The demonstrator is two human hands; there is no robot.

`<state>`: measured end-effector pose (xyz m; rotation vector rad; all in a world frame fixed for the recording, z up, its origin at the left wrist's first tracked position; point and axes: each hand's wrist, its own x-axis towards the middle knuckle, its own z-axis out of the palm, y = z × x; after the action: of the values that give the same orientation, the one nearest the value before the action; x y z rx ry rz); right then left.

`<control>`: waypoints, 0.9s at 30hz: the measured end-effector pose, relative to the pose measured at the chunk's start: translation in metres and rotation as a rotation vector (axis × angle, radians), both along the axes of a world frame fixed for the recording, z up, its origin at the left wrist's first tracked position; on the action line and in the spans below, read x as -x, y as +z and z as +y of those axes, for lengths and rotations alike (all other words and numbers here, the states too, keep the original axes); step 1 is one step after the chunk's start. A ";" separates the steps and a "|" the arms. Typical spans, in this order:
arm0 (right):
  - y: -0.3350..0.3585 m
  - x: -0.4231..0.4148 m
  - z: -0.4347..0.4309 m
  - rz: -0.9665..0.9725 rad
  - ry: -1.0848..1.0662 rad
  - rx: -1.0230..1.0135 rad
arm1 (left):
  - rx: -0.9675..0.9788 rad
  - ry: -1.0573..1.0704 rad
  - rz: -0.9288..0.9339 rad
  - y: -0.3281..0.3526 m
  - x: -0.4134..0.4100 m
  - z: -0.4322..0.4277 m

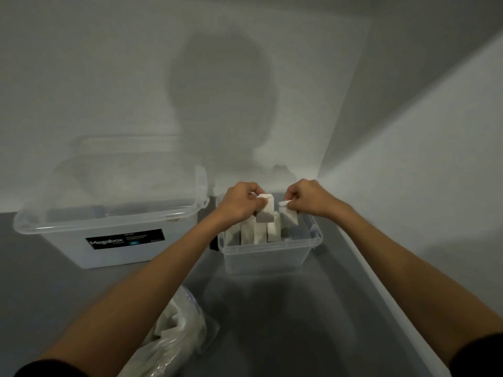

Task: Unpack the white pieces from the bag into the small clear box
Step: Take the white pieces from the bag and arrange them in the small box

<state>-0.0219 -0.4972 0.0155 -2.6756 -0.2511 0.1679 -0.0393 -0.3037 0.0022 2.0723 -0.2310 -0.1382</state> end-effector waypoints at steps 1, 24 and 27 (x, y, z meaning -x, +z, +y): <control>-0.006 -0.006 0.001 0.011 0.037 0.079 | -0.043 0.003 0.003 -0.006 -0.006 -0.004; -0.075 -0.046 0.015 -0.150 0.312 0.954 | -0.687 -0.160 0.091 -0.103 -0.071 -0.064; -0.078 -0.047 0.014 -0.171 0.312 0.968 | -0.752 -0.144 0.045 -0.108 -0.073 -0.066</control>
<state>0.0254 -0.4829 -0.0625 -3.5936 -0.8195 0.1875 0.0333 -0.3693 -0.1063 2.7925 -0.3355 -0.4088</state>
